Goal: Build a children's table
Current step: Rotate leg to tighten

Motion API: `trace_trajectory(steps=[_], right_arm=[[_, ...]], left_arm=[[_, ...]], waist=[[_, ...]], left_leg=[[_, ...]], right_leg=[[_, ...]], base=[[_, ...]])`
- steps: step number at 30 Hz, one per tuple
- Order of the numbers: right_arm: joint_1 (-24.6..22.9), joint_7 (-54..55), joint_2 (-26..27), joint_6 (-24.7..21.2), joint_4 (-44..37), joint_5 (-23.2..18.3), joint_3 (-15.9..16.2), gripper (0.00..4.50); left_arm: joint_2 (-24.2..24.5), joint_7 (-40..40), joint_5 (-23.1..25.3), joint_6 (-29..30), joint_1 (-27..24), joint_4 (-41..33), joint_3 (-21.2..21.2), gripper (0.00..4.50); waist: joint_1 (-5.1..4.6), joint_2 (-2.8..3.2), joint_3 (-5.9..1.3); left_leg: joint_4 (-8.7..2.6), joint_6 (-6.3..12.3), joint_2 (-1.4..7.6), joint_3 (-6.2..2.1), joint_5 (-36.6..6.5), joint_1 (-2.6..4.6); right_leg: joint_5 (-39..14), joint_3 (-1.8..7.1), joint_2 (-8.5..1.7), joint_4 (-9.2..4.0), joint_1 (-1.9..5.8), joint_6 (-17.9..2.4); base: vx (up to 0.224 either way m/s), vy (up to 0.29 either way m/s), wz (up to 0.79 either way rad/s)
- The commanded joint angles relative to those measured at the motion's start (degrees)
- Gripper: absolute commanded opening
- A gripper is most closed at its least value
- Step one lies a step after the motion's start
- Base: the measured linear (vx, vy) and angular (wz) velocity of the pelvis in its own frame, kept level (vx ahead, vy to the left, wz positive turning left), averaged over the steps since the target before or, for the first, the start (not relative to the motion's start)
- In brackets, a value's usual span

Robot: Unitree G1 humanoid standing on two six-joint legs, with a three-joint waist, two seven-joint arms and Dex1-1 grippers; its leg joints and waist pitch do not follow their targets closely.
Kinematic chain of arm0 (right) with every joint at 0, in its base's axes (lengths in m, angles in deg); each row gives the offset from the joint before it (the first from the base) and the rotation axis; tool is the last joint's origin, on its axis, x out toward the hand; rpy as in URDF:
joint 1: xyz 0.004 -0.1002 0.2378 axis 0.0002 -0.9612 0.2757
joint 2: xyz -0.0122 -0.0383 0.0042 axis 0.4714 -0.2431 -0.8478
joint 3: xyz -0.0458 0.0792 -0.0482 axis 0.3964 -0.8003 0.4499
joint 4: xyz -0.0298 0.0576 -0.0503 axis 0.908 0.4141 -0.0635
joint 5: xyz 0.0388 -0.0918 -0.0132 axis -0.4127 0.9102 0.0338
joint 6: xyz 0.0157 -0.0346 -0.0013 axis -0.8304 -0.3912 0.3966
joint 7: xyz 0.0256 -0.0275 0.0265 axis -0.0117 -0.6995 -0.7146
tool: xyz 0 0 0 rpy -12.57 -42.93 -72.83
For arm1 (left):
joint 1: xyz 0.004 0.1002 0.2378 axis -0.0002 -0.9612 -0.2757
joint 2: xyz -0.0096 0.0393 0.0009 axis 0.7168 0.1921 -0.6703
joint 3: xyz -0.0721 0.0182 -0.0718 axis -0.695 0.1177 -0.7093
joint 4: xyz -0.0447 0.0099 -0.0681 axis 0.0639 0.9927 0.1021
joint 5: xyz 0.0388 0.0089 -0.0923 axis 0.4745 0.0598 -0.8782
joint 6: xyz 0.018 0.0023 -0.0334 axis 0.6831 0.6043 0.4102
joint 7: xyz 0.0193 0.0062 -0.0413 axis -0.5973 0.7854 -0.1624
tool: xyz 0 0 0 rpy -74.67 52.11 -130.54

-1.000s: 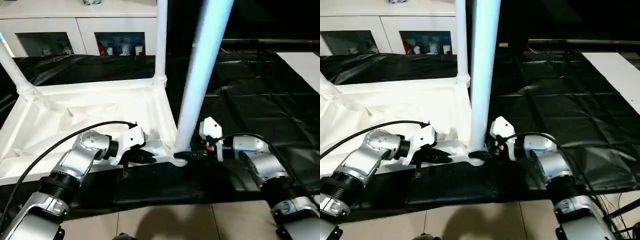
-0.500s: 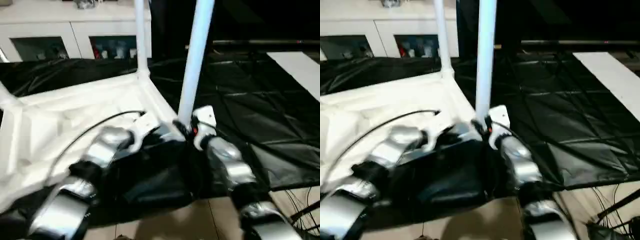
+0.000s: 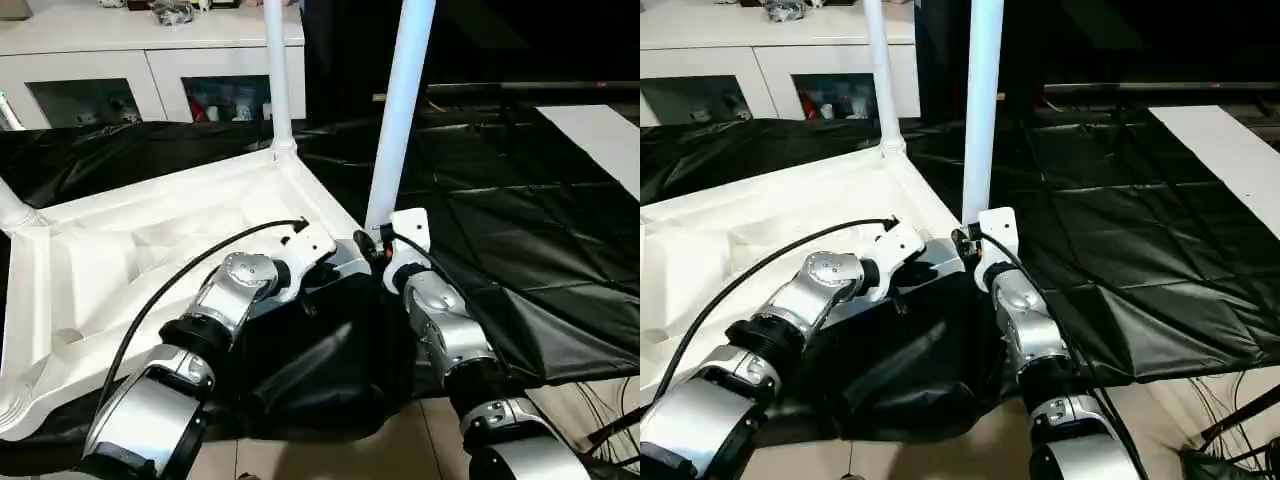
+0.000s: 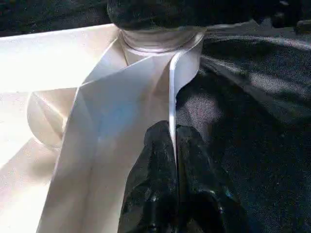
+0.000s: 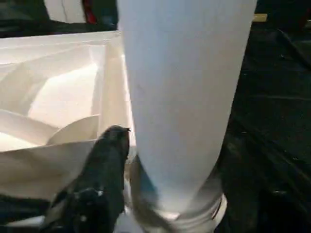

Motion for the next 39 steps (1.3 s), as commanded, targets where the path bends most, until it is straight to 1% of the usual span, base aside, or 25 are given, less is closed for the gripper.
trace_trajectory(steps=[1,2,4,5,6,7,8,9,10,11,12,13,14,17,19,20,23,24,25,26,27,29,31,35,39], right_arm=[[-1.2,-6.0,0.5,-0.8,-0.6,0.5,4.5,2.91],[-1.5,-8.5,-1.3,-0.6,-1.4,0.5,4.9,3.05],[-1.7,-10.3,-2.6,-0.4,-1.9,0.5,5.3,3.13],[-2.3,-15.6,-5.9,0.0,-3.3,0.2,5.9,3.13],[-2.7,-18.9,-8.1,0.0,-4.1,-0.2,6.0,3.13],[-3.1,-22.9,-10.5,0.2,-5.0,-0.8,6.2,3.13],[-3.4,-25.6,-12.1,0.5,-5.7,-1.3,6.4,3.13],[-3.6,-27.4,-13.1,0.8,-6.2,-1.7,6.5,3.13],[-3.9,-30.6,-14.8,1.2,-7.0,-2.4,6.6,3.13],[-3.9,-30.6,-14.8,1.2,-7.0,-2.4,6.6,3.13],[-4.4,-36.8,-17.2,1.1,-8.6,-4.2,6.7,3.13],[-4.6,-39.4,-18.2,1.0,-9.2,-4.7,6.8,3.13],[-4.7,-42.3,-19.3,0.8,-9.8,-5.4,7.2,3.13],[-5.0,-49.4,-22.0,-0.1,-11.0,-6.7,9.0,3.13],[-4.9,-52.6,-23.1,-0.3,-11.2,-6.8,10.0,3.13],[-4.8,-53.4,-23.3,-0.3,-11.2,-6.7,10.2,3.13],[-4.5,-56.4,-24.0,-0.5,-11.0,-6.4,11.4,3.13],[-4.4,-57.1,-24.2,-0.3,-10.6,-6.0,11.8,3.13],[-4.3,-57.3,-24.3,-0.1,-10.5,-5.9,11.9,3.13],[-4.1,-57.3,-24.2,0.1,-10.1,-5.7,11.9,3.13],[-4.0,-57.4,-24.2,0.1,-9.9,-5.8,11.9,3.13],[-3.5,-57.3,-23.7,0.1,-9.2,-6.3,11.4,3.13],[-2.9,-57.4,-23.0,-0.3,-8.6,-7.1,10.6,3.13],[-2.6,-57.8,-22.7,-0.5,-8.3,-7.3,10.6,2.75],[-2.8,-58.0,-22.7,-0.7,-8.2,-7.5,10.5,2.67]], left_arm=[[-0.1,0.2,-0.1,-1.4,-0.7,-1.1,0.0,0.00],[0.5,1.3,-0.2,-1.9,-1.3,-1.9,0.1,0.00],[1.0,1.9,-0.2,-2.2,-1.8,-2.3,0.2,0.00],[2.1,4.0,-0.3,-2.5,-2.9,-3.7,0.5,0.00],[2.8,5.5,-0.5,-2.7,-3.6,-4.6,0.7,0.00],[3.6,7.2,-0.8,-3.0,-4.4,-5.7,0.9,0.00],[4.1,8.4,-1.1,-3.3,-4.9,-6.5,1.0,0.00],[4.5,10.0,-1.6,-3.6,-5.4,-7.3,1.1,0.00],[5.2,12.9,-2.6,-4.1,-6.3,-8.8,1.4,0.00],[5.2,12.9,-2.6,-4.1,-6.3,-8.8,1.4,0.00],[6.9,18.7,-4.1,-4.5,-8.0,-12.5,2.6,0.00],[7.9,21.1,-4.6,-4.3,-8.7,-14.1,3.3,0.00],[8.8,23.3,-5.0,-4.1,-9.4,-15.7,3.9,0.00],[10.4,26.8,-6.1,-2.7,-10.5,-19.2,4.0,0.00],[10.9,27.6,-6.4,-2.4,-10.8,-20.2,3.8,0.00],[11.1,27.8,-6.5,-2.5,-10.8,-20.4,3.7,0.00],[11.8,28.4,-6.4,-2.0,-10.9,-20.8,3.6,0.00],[12.1,28.4,-6.3,-2.0,-10.8,-20.8,3.5,0.00],[12.2,28.3,-6.3,-2.0,-10.8,-20.9,3.5,0.00],[12.3,28.3,-6.3,-1.9,-10.9,-21.0,3.5,0.00],[12.4,28.4,-6.3,-1.7,-11.0,-21.4,3.4,0.00],[12.6,28.5,-6.5,-1.2,-11.2,-22.0,3.4,0.00],[12.6,28.6,-6.6,-0.8,-11.4,-22.5,3.3,0.00],[12.6,28.8,-6.6,-0.6,-11.4,-22.6,3.3,0.00],[12.6,28.8,-6.4,-0.5,-11.4,-22.6,3.4,0.00]], waist=[[0.03,-0.51,-2.78],[0.09,-0.34,-2.80],[-0.01,-0.42,-2.88],[0.11,-0.56,-2.94],[0.14,-0.59,-2.94],[0.34,-0.67,-3.00],[0.29,-0.21,-3.04],[0.35,-0.54,-3.19],[0.43,-0.60,-3.31],[0.58,-0.59,-3.34],[0.73,-0.38,-3.44],[0.91,-0.32,-3.54],[1.12,-0.15,-3.73],[1.82,0.02,-3.98],[2.07,-0.05,-3.82],[2.30,-0.02,-3.76],[2.36,-0.29,-3.43],[2.36,-0.22,-3.37],[2.38,-0.19,-3.34],[2.32,-0.50,-3.27],[2.35,-0.44,-3.28],[2.34,-0.45,-3.43],[2.19,-0.41,-3.55],[2.08,-0.37,-3.64],[1.97,-0.36,-3.64]], left_leg=[[-4.88,-0.83,2.10,-1.78,-24.9,1.25],[-4.90,-0.74,2.17,-1.82,-24.8,1.27],[-4.89,-0.59,2.18,-1.71,-23.9,1.05],[-4.79,-0.20,2.20,-1.64,-23.2,0.98],[-4.68,0.18,2.20,-1.47,-22.9,1.03],[-4.51,0.78,2.29,-1.39,-21.7,0.95],[-4.47,1.08,2.22,-1.37,-21.0,0.76],[-4.28,1.62,2.22,-1.26,-19.4,0.61],[-4.10,2.36,2.13,-1.12,-18.0,0.60],[-3.97,2.64,2.23,-1.13,-17.3,0.55],[-3.85,3.09,2.28,-1.08,-15.8,0.55],[-3.74,3.85,2.54,-1.03,-14.3,0.39],[-3.47,4.46,2.62,-0.84,-12.4,0.39],[-3.04,6.06,2.75,-0.64,-9.8,0.62],[-3.03,6.34,2.77,-0.55,-9.7,0.65],[-3.10,5.93,2.76,-0.61,-10.5,0.63],[-3.49,4.10,2.80,-0.69,-13.9,0.79],[-3.62,3.37,2.81,-0.74,-15.0,0.88],[-3.67,3.04,2.83,-0.77,-15.4,0.90],[-3.75,2.60,2.82,-0.75,-15.9,0.91],[-3.79,2.41,2.81,-0.83,-15.9,0.87],[-3.76,2.24,2.84,-0.89,-15.2,0.84],[-3.58,2.72,2.72,-0.83,-13.7,0.74],[-3.37,3.55,2.63,-0.76,-12.3,0.69],[-3.32,3.83,2.60,-0.77,-12.1,0.64]], right_leg=[[-26.2,1.74,-3.13,-5.72,1.16,-7.7],[-25.6,1.74,-3.12,-5.65,1.20,-7.9],[-23.4,1.80,-3.07,-5.46,1.32,-8.4],[-22.2,1.76,-3.01,-5.33,1.58,-8.7],[-21.4,1.85,-2.97,-5.35,1.40,-9.0],[-19.4,1.91,-3.02,-5.11,1.70,-9.8],[-18.2,1.94,-2.98,-4.91,1.73,-10.2],[-15.8,1.87,-2.97,-4.69,2.06,-10.9],[-14.3,1.77,-3.02,-4.56,2.20,-11.8],[-13.6,1.79,-3.10,-4.38,2.25,-12.1],[-11.9,1.68,-2.99,-4.11,2.35,-12.8],[-9.4,1.60,-2.96,-3.73,2.50,-13.8],[-6.0,1.50,-2.70,-3.29,2.39,-14.9],[-0.3,1.29,-2.47,-2.53,2.34,-16.8],[0.1,1.32,-2.43,-2.52,2.20,-17.0],[-1.7,1.29,-2.59,-2.58,2.26,-16.8],[-8.1,1.39,-2.80,-3.27,2.16,-15.6],[-10.2,1.47,-2.84,-3.40,2.10,-15.1],[-11.1,1.49,-2.88,-3.48,2.07,-14.8],[-12.1,1.56,-2.87,-3.61,2.02,-14.4],[-12.4,1.56,-2.94,-3.54,2.10,-14.2],[-11.9,1.58,-3.01,-3.43,2.16,-14.0],[-9.5,1.50,-2.84,-3.19,2.18,-14.6],[-7.3,1.43,-2.77,-3.00,2.29,-15.2],[-7.4,1.38,-2.78,-3.01,2.34,-15.3]], base=[[0.000,0.000,0.00],[0.000,0.000,0.00],[0.000,0.000,0.00],[0.000,0.000,0.00],[0.000,0.000,0.00],[0.000,0.000,0.00],[0.000,0.000,0.00],[0.000,0.000,0.00],[0.000,0.000,0.00],[0.000,0.000,0.00],[0.000,0.000,0.00],[0.000,0.000,0.00],[0.000,0.000,0.00],[0.000,0.000,0.00],[0.000,0.000,0.00],[0.000,0.000,0.00],[0.000,0.000,0.00],[0.000,0.000,0.00],[0.000,0.000,0.00],[0.000,0.000,0.00],[0.000,0.000,0.00],[0.000,0.000,0.00],[0.000,0.000,0.00],[0.000,0.000,0.00],[0.000,0.000,0.00]])
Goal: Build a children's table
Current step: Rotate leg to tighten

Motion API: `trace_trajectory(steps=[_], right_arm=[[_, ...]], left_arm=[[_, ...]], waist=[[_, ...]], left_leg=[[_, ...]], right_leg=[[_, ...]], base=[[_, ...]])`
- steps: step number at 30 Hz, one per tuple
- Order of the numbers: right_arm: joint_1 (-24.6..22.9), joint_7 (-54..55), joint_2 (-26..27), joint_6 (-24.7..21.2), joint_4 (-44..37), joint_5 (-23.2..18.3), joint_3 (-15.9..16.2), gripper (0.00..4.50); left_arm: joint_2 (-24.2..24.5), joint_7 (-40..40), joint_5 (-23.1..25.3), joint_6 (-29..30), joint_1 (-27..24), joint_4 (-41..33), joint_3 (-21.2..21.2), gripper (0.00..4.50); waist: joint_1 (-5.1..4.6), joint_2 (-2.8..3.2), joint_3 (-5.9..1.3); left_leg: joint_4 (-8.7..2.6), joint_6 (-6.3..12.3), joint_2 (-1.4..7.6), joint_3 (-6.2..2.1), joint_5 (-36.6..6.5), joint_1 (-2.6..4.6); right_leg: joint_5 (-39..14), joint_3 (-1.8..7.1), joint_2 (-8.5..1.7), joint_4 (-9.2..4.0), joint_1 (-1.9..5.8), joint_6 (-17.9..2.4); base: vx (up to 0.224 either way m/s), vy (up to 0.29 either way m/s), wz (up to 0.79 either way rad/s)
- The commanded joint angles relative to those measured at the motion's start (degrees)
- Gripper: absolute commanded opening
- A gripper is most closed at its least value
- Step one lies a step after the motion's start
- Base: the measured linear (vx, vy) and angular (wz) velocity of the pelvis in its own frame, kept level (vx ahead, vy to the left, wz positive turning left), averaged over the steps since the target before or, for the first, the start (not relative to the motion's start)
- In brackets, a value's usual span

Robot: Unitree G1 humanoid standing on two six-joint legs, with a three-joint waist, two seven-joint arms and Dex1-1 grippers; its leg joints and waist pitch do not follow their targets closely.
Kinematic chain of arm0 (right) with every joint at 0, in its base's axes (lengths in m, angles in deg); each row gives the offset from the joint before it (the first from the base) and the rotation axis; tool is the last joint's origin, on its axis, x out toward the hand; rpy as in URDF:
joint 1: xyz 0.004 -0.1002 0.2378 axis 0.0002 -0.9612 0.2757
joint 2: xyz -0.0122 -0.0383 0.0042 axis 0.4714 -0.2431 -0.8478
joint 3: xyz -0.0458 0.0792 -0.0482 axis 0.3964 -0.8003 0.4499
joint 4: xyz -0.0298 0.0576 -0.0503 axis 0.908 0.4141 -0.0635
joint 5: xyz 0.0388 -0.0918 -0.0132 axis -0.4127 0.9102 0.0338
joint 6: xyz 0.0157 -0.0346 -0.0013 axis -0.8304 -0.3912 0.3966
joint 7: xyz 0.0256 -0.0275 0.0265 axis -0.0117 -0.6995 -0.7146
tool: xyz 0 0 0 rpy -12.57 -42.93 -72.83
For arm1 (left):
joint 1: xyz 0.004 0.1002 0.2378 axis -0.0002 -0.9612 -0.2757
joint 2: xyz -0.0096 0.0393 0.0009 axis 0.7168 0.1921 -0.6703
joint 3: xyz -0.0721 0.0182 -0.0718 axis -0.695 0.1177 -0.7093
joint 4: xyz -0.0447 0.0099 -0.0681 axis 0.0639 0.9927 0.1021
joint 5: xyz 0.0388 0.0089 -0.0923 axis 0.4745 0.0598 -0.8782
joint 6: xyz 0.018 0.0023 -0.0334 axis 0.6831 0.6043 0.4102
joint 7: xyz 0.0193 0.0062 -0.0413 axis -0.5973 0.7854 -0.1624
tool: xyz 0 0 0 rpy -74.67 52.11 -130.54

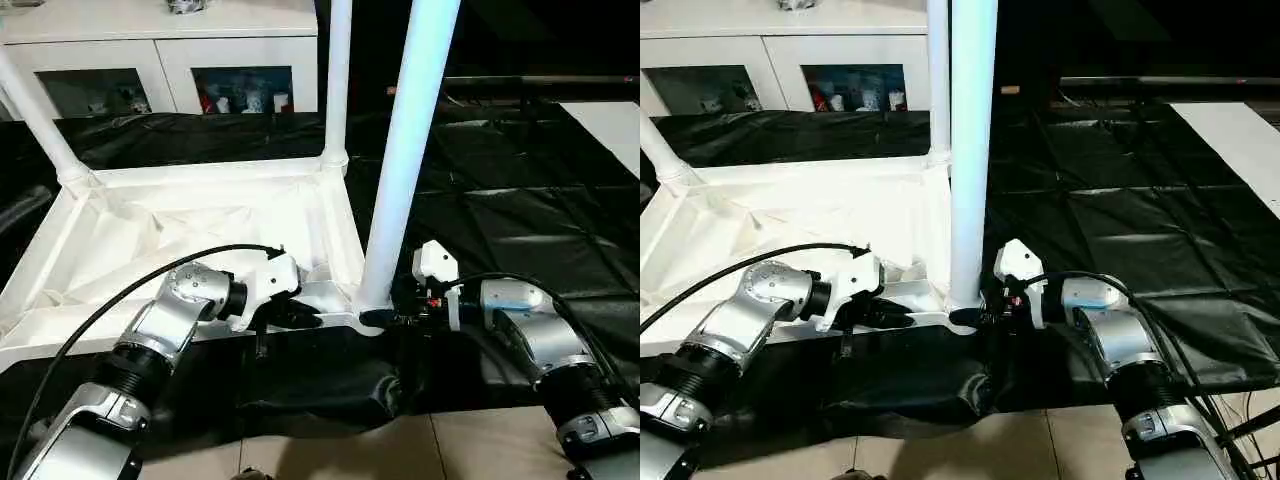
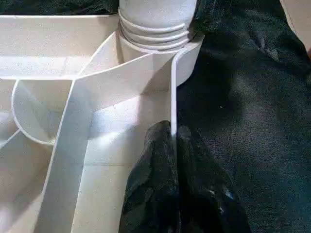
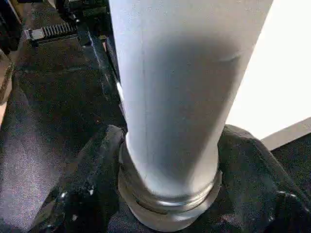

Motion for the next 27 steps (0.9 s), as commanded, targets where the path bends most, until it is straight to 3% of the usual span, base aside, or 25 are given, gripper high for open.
trace_trajectory(steps=[1,13,15,18,20,22,23,24,25,26,27], right_arm=[[0.9,-1.0,0.8,-0.6,0.4,-0.7,0.1,2.67],[0.5,1.0,1.2,0.1,1.4,0.1,-0.5,2.65],[0.7,4.9,2.5,0.1,2.6,0.3,-1.7,2.65],[0.4,13.7,7.1,-0.6,3.7,-1.5,-5.4,2.65],[0.3,16.9,8.9,-1.0,3.9,-2.1,-6.5,2.65],[0.3,19.0,10.0,-1.2,4.0,-2.4,-7.2,2.65],[0.4,26.7,14.0,-1.4,4.5,-2.9,-9.2,2.65],[0.4,26.7,14.0,-1.4,4.5,-2.9,-9.2,2.65],[1.2,34.8,16.9,-1.5,6.2,-1.9,-10.5,2.64],[2.5,45.0,19.9,-1.5,9.1,-0.1,-11.7,2.64],[2.5,45.0,19.9,-1.5,9.1,-0.1,-11.7,2.64]], left_arm=[[-0.6,0.7,-0.7,0.3,0.1,-2.0,0.7,0.00],[-0.4,0.7,-0.4,1.6,-0.1,-2.2,1.0,0.00],[-0.9,-0.6,0.0,1.8,0.2,-1.3,0.7,0.00],[-3.4,-5.9,1.0,2.5,1.8,2.0,-0.2,0.00],[-4.6,-7.7,1.2,2.8,2.4,3.1,-0.6,0.00],[-5.3,-8.9,1.2,3.0,2.9,3.9,-0.8,0.00],[-7.9,-13.2,1.7,3.3,4.5,6.4,-1.4,0.00],[-7.9,-13.2,1.7,3.3,4.5,6.4,-1.4,0.00],[-9.8,-17.1,2.6,3.1,5.9,8.7,-1.6,0.00],[-12.0,-21.6,3.7,3.5,7.5,11.3,-1.8,0.00],[-12.0,-21.6,3.7,3.5,7.5,11.3,-1.8,0.00]], waist=[[0.09,-0.59,-3.71],[0.08,-0.61,-3.73],[0.01,-0.57,-3.69],[-0.63,-0.63,-3.34],[-0.92,-0.60,-3.26],[-1.17,-0.67,-3.34],[-1.49,-0.54,-3.25],[-1.65,-0.46,-3.16],[-1.72,-0.31,-3.32],[-1.99,-0.36,-3.35],[-2.06,-0.35,-3.38]], left_leg=[[-3.46,3.63,2.36,-0.87,-12.0,1.20],[-3.34,3.96,2.30,-0.87,-11.4,1.21],[-3.35,3.85,2.30,-0.85,-11.5,1.20],[-3.71,2.00,2.20,-1.07,-14.8,1.18],[-3.84,0.90,2.10,-1.11,-16.4,1.40],[-4.05,0.26,2.13,-1.35,-16.6,1.22],[-4.01,0.28,2.10,-1.21,-17.3,1.42],[-4.02,0.11,2.04,-1.15,-17.8,1.53],[-4.08,-0.39,1.99,-1.40,-17.5,1.38],[-4.10,-0.70,1.94,-1.33,-17.4,1.44],[-4.11,-1.03,1.93,-1.36,-17.2,1.49]], right_leg=[[-7.4,1.67,-2.77,-3.18,2.59,-15.0],[-6.3,1.62,-2.73,-3.04,2.66,-15.4],[-6.8,1.67,-2.79,-3.10,2.56,-15.4],[-12.2,1.70,-2.85,-3.57,2.50,-14.2],[-14.4,1.87,-2.85,-3.85,2.23,-13.5],[-14.7,1.81,-2.91,-3.79,2.43,-13.0],[-14.4,1.90,-2.72,-3.97,2.08,-12.9],[-14.7,2.00,-2.70,-4.09,1.87,-12.9],[-14.9,1.95,-2.92,-3.93,2.18,-12.7],[-14.3,2.00,-2.83,-4.02,1.98,-12.6],[-14.1,2.01,-2.88,-3.99,1.93,-12.7]], base=[[0.000,0.000,0.00],[0.000,0.000,0.00],[0.000,0.000,0.00],[0.000,0.000,0.00],[0.000,0.000,0.00],[0.000,0.000,0.00],[0.000,0.000,0.00],[0.000,0.000,0.00],[0.000,0.000,0.00],[0.000,0.000,0.00],[0.000,0.000,0.00]])
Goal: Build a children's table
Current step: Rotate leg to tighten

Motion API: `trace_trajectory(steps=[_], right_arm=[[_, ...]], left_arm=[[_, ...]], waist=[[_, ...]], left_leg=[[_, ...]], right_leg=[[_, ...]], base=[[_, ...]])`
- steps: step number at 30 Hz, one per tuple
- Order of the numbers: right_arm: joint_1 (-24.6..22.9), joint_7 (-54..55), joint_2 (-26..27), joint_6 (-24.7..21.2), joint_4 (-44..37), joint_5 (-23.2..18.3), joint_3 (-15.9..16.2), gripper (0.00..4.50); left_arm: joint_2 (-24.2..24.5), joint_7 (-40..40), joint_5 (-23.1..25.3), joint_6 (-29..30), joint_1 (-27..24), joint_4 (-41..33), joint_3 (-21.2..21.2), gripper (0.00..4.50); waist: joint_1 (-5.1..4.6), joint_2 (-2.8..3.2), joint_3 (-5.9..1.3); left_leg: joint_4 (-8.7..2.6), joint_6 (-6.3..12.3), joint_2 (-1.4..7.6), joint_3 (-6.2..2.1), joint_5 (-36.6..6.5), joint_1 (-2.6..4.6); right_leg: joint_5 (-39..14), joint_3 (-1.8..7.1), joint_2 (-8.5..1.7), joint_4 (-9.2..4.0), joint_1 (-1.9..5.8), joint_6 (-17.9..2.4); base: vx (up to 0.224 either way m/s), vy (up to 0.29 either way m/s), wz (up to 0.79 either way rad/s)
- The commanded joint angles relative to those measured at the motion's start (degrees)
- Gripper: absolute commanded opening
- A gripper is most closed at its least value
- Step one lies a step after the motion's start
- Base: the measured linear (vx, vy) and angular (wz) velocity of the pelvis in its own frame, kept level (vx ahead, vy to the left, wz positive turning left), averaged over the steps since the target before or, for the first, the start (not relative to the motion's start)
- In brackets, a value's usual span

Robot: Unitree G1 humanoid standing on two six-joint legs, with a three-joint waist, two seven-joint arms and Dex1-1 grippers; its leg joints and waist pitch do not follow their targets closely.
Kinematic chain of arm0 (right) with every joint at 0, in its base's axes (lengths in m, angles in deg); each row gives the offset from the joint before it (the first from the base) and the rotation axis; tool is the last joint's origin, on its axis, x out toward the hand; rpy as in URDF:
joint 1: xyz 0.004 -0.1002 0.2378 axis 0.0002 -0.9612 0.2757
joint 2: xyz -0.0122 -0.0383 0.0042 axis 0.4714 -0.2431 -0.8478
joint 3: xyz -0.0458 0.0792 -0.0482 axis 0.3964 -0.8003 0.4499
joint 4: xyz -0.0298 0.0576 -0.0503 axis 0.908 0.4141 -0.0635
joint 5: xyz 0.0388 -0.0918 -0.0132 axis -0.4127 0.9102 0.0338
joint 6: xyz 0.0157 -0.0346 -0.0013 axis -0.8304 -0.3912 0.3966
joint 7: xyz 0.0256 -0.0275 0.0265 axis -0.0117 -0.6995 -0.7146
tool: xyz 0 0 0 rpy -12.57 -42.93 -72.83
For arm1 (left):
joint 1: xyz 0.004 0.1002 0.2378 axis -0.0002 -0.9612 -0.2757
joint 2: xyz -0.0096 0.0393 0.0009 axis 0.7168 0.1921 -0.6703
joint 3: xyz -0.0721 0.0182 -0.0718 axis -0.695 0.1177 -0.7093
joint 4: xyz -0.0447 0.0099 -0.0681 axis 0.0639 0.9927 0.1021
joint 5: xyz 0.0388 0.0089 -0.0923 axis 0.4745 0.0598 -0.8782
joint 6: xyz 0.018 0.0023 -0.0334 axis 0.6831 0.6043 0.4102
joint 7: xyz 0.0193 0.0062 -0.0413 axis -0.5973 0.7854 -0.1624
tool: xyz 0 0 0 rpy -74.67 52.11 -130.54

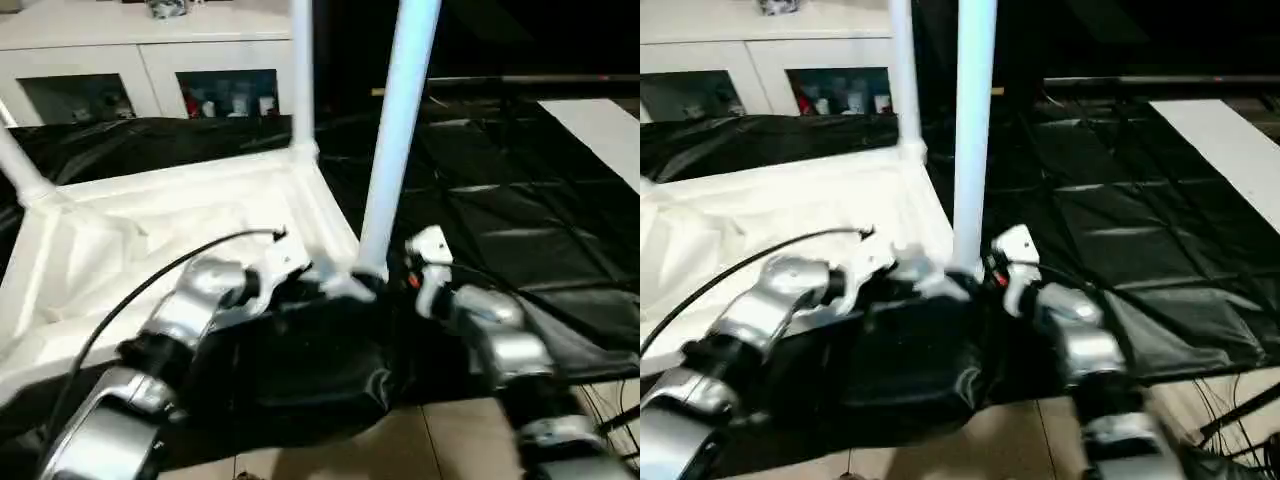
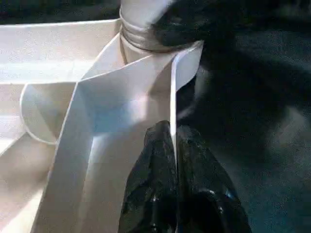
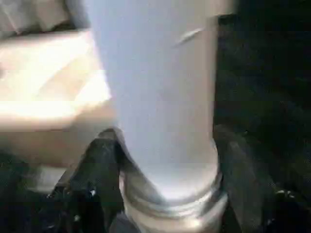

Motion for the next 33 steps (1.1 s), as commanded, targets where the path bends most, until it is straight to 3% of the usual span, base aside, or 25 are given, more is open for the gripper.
trace_trajectory(steps=[1,2,5,8,13,14,16,22,25,26,27,30,33], right_arm=[[2.0,9.0,2.3,-1.3,3.0,0.9,0.0,2.64],[2.7,13.3,4.0,-0.8,4.8,1.3,-0.4,2.64],[4.0,19.1,7.9,0.8,7.2,4.3,0.8,2.46],[4.1,18.5,9.6,1.9,7.2,5.7,2.4,2.46],[3.8,14.0,10.8,1.9,5.6,3.4,2.1,2.46],[3.4,12.9,10.4,2.7,4.7,3.4,3.2,3.02],[3.2,12.8,10.3,3.1,4.4,3.6,3.5,3.16],[1.9,9.4,7.6,2.8,0.6,4.8,5.2,3.64],[1.0,2.5,1.4,1.8,-1.6,7.2,7.7,3.64],[0.7,-1.1,-1.8,1.9,-2.4,8.5,9.1,3.64],[0.4,-5.1,-4.6,1.9,-3.1,8.8,9.8,3.64],[-0.1,-10.3,-7.2,1.6,-4.7,7.3,9.7,3.64],[-0.8,-16.8,-9.6,1.1,-6.7,5.0,10.0,3.64]], left_arm=[[-3.5,-3.6,-0.1,0.1,0.9,1.2,0.9,0.00],[-4.8,-6.3,0.3,0.8,1.7,2.5,0.7,0.00],[-7.3,-12.6,1.9,0.9,3.6,6.1,0.3,0.00],[-7.4,-13.5,2.8,0.1,3.8,6.8,0.7,0.00],[-7.0,-11.8,2.9,-1.4,3.6,7.1,0.7,0.00],[-6.6,-11.3,2.8,-1.7,3.4,7.0,0.6,0.00],[-6.6,-11.0,2.8,-1.8,3.4,7.0,0.7,0.00],[-5.2,-8.9,2.1,-3.2,2.6,6.1,0.1,0.00],[-3.2,-4.0,0.4,-4.4,0.4,3.0,-0.3,0.00],[-2.0,-1.4,-0.4,-4.8,-0.8,1.2,-0.3,0.00],[-0.8,1.5,-1.3,-5.3,-2.0,-0.7,-0.1,0.00],[0.7,5.6,-2.8,-5.6,-3.8,-3.5,0.1,0.00],[2.1,8.4,-3.3,-5.2,-5.2,-5.7,0.7,0.00]], waist=[[0.11,-0.31,-3.51],[0.10,0.19,-3.58],[0.25,-0.07,-3.52],[0.48,-0.19,-3.54],[0.48,-0.13,-3.46],[0.45,-0.11,-3.51],[0.42,-0.13,-3.52],[-0.09,-0.20,-3.31],[-0.12,-0.19,-3.34],[-0.11,-0.35,-3.44],[-0.07,-0.61,-3.49],[0.32,-0.54,-3.65],[0.97,-0.40,-3.67]], left_leg=[[-4.55,-0.97,1.90,-1.44,-17.0,1.23],[-4.37,-0.96,1.84,-1.25,-16.9,1.50],[-4.37,-0.40,1.66,-1.20,-16.6,1.35],[-4.36,1.05,1.61,-1.19,-15.6,1.02],[-4.51,1.37,1.77,-1.26,-16.6,1.10],[-4.53,1.29,1.80,-1.27,-16.5,1.07],[-4.51,1.42,1.77,-1.24,-16.2,1.01],[-4.75,1.18,1.78,-1.38,-18.5,0.92],[-4.72,1.00,1.83,-1.40,-18.5,1.04],[-4.55,1.61,1.89,-1.36,-17.4,0.73],[-4.42,1.96,1.91,-1.25,-17.1,0.87],[-3.94,3.96,1.89,-0.94,-13.9,0.82],[-3.95,4.73,2.21,-0.93,-12.6,0.89]], right_leg=[[-13.9,1.72,-2.91,-4.28,2.22,-12.6],[-12.5,1.75,-2.77,-4.38,1.93,-12.9],[-12.1,1.76,-2.83,-4.53,2.14,-12.5],[-11.2,1.71,-2.81,-4.50,2.44,-12.1],[-12.8,1.71,-2.87,-4.66,2.43,-11.8],[-12.2,1.71,-2.82,-4.57,2.42,-11.9],[-11.3,1.70,-2.81,-4.49,2.48,-12.1],[-15.3,1.66,-2.85,-4.92,2.46,-11.2],[-15.7,1.65,-2.83,-4.99,2.45,-11.4],[-13.5,1.65,-2.79,-4.69,2.76,-11.7],[-12.8,1.68,-2.78,-4.68,2.65,-12.0],[-9.1,1.82,-2.90,-4.29,2.65,-13.6],[-7.6,1.63,-2.78,-3.92,2.76,-14.4]], base=[[0.000,0.000,0.00],[0.000,0.000,0.00],[0.000,0.000,0.00],[0.000,0.000,0.00],[0.000,0.000,0.00],[0.000,0.000,0.00],[0.000,0.000,0.00],[0.000,0.000,0.00],[0.000,0.000,0.00],[0.000,0.000,0.00],[0.000,0.000,0.00],[0.000,0.000,0.00],[0.000,0.000,0.00]])
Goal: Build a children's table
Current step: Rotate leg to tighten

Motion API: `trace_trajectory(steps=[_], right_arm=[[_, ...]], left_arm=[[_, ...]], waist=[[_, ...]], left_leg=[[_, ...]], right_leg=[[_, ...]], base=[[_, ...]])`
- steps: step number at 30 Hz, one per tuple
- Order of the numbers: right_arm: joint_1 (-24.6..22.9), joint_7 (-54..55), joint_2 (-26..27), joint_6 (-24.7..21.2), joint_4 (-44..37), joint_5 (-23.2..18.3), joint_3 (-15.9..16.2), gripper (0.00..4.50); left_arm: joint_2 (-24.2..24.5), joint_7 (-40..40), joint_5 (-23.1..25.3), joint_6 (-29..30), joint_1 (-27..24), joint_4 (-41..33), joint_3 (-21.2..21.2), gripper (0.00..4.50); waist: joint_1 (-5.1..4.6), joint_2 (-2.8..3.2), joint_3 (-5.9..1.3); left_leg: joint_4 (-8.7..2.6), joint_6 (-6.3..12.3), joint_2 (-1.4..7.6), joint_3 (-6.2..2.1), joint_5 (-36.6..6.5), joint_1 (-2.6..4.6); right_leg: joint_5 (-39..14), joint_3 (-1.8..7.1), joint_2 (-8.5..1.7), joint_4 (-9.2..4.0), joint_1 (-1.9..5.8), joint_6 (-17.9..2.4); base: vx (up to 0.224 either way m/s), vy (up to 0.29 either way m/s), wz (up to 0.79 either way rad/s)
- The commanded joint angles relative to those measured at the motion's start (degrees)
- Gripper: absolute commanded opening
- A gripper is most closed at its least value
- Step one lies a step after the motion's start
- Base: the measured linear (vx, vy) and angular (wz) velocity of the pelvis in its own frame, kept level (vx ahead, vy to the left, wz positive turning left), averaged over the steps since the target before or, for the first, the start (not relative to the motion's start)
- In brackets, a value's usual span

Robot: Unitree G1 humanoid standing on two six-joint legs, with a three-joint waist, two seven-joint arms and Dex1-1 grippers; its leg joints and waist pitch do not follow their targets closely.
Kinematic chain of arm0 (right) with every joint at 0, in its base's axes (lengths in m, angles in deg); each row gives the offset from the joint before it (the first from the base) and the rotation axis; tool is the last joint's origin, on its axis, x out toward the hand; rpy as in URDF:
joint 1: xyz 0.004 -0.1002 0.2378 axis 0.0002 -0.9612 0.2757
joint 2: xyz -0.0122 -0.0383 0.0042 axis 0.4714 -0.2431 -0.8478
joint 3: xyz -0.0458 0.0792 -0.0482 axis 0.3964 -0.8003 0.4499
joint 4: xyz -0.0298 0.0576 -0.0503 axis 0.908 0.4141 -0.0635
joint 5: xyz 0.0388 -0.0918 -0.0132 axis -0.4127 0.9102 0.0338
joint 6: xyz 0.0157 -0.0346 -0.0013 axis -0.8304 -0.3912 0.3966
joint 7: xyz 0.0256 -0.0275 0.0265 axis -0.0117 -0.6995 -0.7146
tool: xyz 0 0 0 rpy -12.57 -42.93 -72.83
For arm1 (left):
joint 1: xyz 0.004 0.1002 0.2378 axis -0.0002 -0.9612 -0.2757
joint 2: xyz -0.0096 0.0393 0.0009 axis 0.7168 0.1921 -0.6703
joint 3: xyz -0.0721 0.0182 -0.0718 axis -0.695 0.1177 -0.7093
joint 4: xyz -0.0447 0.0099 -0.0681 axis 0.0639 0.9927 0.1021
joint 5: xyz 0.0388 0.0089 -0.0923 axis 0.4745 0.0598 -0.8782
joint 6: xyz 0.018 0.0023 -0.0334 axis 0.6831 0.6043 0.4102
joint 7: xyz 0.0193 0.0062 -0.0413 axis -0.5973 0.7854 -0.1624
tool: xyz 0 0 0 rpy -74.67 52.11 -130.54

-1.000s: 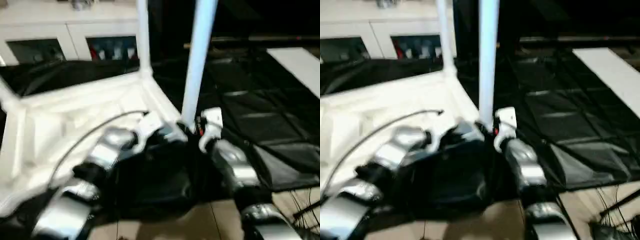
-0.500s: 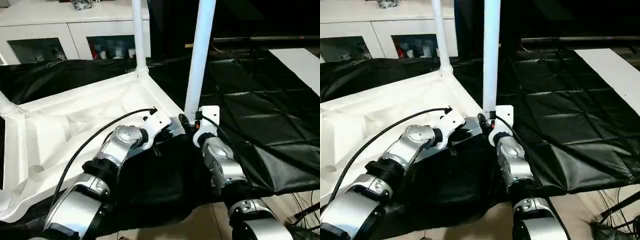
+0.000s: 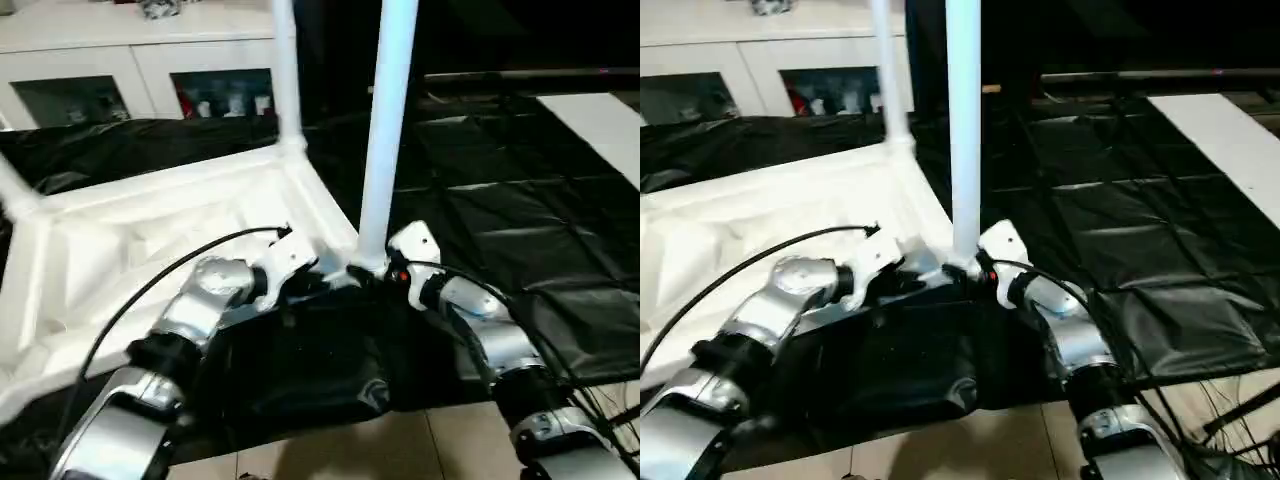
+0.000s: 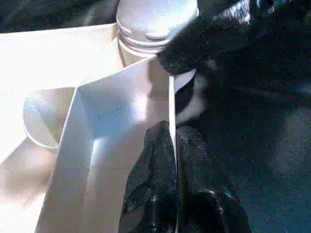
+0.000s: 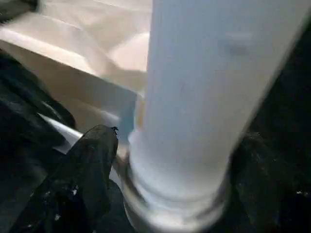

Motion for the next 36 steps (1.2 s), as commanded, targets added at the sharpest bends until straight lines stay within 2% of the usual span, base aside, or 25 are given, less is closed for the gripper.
trace_trajectory(steps=[1,2,3,4,7,8,9,12,15,18,19,21,22,23,26,36], right_arm=[[-1.1,-9.3,-2.5,-0.9,-3.8,-3.0,2.2,3.64],[-1.1,-9.3,-2.5,-0.9,-3.8,-3.0,2.2,3.64],[-1.9,-15.3,-5.1,-1.5,-5.5,-4.5,3.5,3.64],[-2.2,-17.9,-6.1,-1.6,-6.1,-4.9,4.0,3.64],[-2.8,-23.1,-8.3,-0.6,-6.4,-4.2,5.6,3.64],[-3.0,-24.1,-8.7,-0.4,-6.4,-4.1,6.0,3.64],[-3.0,-24.8,-8.9,-0.3,-6.5,-4.0,6.2,3.64],[-2.8,-26.1,-9.2,0.2,-6.0,-3.7,6.4,3.64],[-2.2,-26.8,-9.1,-0.3,-5.7,-5.0,6.1,3.64],[-1.6,-27.5,-8.8,-1.1,-5.4,-6.1,5.7,3.64],[-1.4,-27.7,-8.7,-1.2,-5.1,-6.2,5.6,3.38],[-1.0,-28.1,-8.6,-1.0,-4.0,-6.0,5.5,3.31],[-0.9,-28.1,-8.6,-0.8,-3.5,-5.8,5.5,3.26],[-0.8,-28.2,-8.7,-0.6,-3.1,-5.6,5.6,2.97],[-0.3,-28.0,-8.6,0.4,-1.7,-4.7,5.9,2.80],[0.3,-28.2,-8.2,1.1,0.0,-4.7,5.5,2.65]], left_arm=[[0.6,6.0,-3.4,-1.4,-3.0,-4.1,1.8,0.00],[0.6,6.0,-3.4,-1.4,-3.0,-4.1,1.8,0.00],[2.3,9.8,-4.9,-0.1,-4.6,-7.7,2.4,0.00],[2.7,10.8,-5.2,0.4,-5.2,-8.8,2.4,0.00],[3.9,13.1,-5.7,0.9,-5.7,-10.2,2.2,0.00],[4.2,13.4,-5.6,0.9,-5.7,-10.3,2.3,0.00],[4.4,13.6,-5.5,0.8,-5.7,-10.2,2.4,0.00],[4.8,13.8,-5.3,0.8,-5.6,-10.0,2.3,0.00],[5.2,14.0,-5.5,1.6,-6.0,-11.3,2.2,0.00],[5.4,14.1,-5.7,2.3,-6.3,-12.2,2.3,0.00],[5.4,14.3,-5.6,2.4,-6.4,-12.3,2.2,0.00],[5.3,14.6,-5.6,2.5,-6.4,-12.3,2.2,0.00],[5.3,14.6,-5.6,2.6,-6.4,-12.3,2.2,0.00],[5.3,14.6,-5.6,2.6,-6.3,-12.3,2.2,0.00],[5.3,14.6,-5.6,2.7,-6.3,-12.3,2.2,0.00],[5.5,14.7,-5.6,3.5,-6.6,-13.0,2.4,0.00]], waist=[[0.54,-0.77,-3.53],[0.69,-0.73,-3.59],[0.77,-0.63,-3.50],[1.09,-0.66,-3.54],[1.68,-0.79,-3.38],[1.68,-1.24,-3.32],[1.79,-0.99,-3.20],[1.77,-1.11,-3.14],[1.82,-1.11,-3.24],[1.85,-1.16,-3.43],[1.87,-1.07,-3.51],[1.84,-1.11,-3.52],[1.83,-1.14,-3.48],[1.84,-1.15,-3.49],[1.82,-1.11,-3.41],[1.72,-1.14,-3.53]], left_leg=[[-3.36,4.75,2.34,-0.90,-12.6,0.88],[-3.34,4.76,2.47,-0.99,-12.5,0.88],[-3.34,4.93,2.47,-0.81,-12.7,0.93],[-3.34,4.91,2.62,-0.86,-13.4,0.99],[-3.39,4.26,2.51,-0.65,-14.1,1.19],[-3.43,4.14,2.50,-0.63,-14.5,1.12],[-3.62,3.32,2.52,-0.83,-15.2,1.06],[-3.72,2.45,2.48,-0.90,-16.4,1.22],[-3.68,2.49,2.46,-0.94,-15.5,1.17],[-3.45,3.21,2.40,-0.88,-13.6,1.01],[-3.33,3.59,2.35,-0.85,-12.6,0.97],[-3.23,3.98,2.31,-0.79,-12.1,0.96],[-3.23,4.05,2.27,-0.78,-12.2,0.94],[-3.21,4.01,2.29,-0.78,-12.4,0.97],[-3.31,3.57,2.34,-0.84,-13.4,1.00],[-3.19,3.71,2.31,-0.84,-12.8,1.00]], right_leg=[[-7.3,1.75,-2.77,-3.63,2.85,-14.6],[-6.9,1.71,-2.81,-3.47,2.93,-14.7],[-6.9,1.75,-2.71,-3.53,2.66,-14.9],[-7.1,1.70,-2.74,-3.43,2.81,-15.1],[-9.4,1.84,-2.72,-3.73,2.36,-14.9],[-10.3,1.86,-2.75,-3.80,2.41,-14.7],[-12.9,1.91,-2.90,-3.91,2.38,-13.8],[-15.1,2.03,-2.93,-4.14,2.19,-12.9],[-14.3,2.03,-2.94,-4.03,2.25,-12.8],[-11.4,1.96,-2.87,-3.68,2.42,-13.4],[-10.1,1.91,-2.82,-3.53,2.44,-13.7],[-9.1,1.86,-2.78,-3.48,2.43,-14.2],[-9.5,1.82,-2.80,-3.52,2.47,-14.3],[-10.1,1.83,-2.81,-3.56,2.46,-14.3],[-11.8,1.84,-2.88,-3.72,2.43,-14.0],[-10.7,1.81,-2.80,-3.53,2.53,-14.2]], base=[[0.000,0.000,0.00],[0.000,0.000,0.00],[0.000,0.000,0.00],[0.000,0.000,0.00],[0.000,0.000,0.00],[0.000,0.000,0.00],[0.000,0.000,0.00],[0.000,0.000,0.00],[0.000,0.000,0.00],[0.000,0.000,0.00],[0.000,0.000,0.00],[0.000,0.000,0.00],[0.000,0.000,0.00],[0.000,0.000,0.00],[0.000,0.000,0.00],[0.000,0.000,0.00]])
